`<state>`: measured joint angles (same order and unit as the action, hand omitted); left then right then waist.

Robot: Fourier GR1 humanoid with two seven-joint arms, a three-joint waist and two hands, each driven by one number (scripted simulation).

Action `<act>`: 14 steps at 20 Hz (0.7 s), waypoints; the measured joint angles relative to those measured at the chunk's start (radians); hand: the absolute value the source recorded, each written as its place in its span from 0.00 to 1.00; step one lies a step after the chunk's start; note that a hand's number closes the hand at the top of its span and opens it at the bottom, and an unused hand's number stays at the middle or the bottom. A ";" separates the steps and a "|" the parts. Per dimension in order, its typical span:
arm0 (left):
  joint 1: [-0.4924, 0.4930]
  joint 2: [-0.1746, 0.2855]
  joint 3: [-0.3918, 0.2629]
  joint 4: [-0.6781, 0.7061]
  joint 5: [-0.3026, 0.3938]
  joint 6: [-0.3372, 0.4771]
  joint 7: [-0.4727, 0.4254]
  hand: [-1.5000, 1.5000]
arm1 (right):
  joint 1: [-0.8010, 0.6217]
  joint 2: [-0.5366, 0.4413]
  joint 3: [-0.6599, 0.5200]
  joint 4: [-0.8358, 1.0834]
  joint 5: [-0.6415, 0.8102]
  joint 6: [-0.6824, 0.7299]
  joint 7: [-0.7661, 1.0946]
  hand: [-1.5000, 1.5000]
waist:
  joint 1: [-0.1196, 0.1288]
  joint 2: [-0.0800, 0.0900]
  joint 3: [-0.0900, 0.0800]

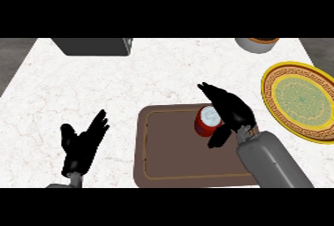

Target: Pick the can from the tray and place it in the plate

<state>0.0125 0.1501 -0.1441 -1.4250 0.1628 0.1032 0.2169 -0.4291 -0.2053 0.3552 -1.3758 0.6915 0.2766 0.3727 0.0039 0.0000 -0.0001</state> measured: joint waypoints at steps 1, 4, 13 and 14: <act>-0.001 0.001 0.007 0.000 0.002 -0.011 -0.001 0.50 | 0.000 0.001 -0.015 0.010 0.004 0.007 -0.017 0.00 | 0.000 0.000 0.000; 0.020 -0.005 0.008 -0.013 -0.012 -0.016 -0.012 0.50 | -0.011 0.022 -0.022 0.081 0.038 -0.001 -0.056 0.00 | 0.002 0.000 0.000; 0.014 -0.018 0.035 -0.013 -0.027 -0.027 -0.004 0.50 | -0.024 0.025 -0.001 0.140 0.147 0.020 -0.154 1.00 | 0.001 -0.004 -0.001; 0.005 -0.023 0.037 -0.013 -0.031 -0.024 0.005 0.50 | -0.022 0.020 -0.007 0.133 0.157 0.024 -0.164 1.00 | 0.001 -0.003 -0.001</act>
<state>0.0179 0.1270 -0.1067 -1.4381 0.1319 0.0796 0.2224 -0.4506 -0.1856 0.3481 -1.2424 0.8489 0.3006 0.2088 0.0046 -0.0031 -0.0012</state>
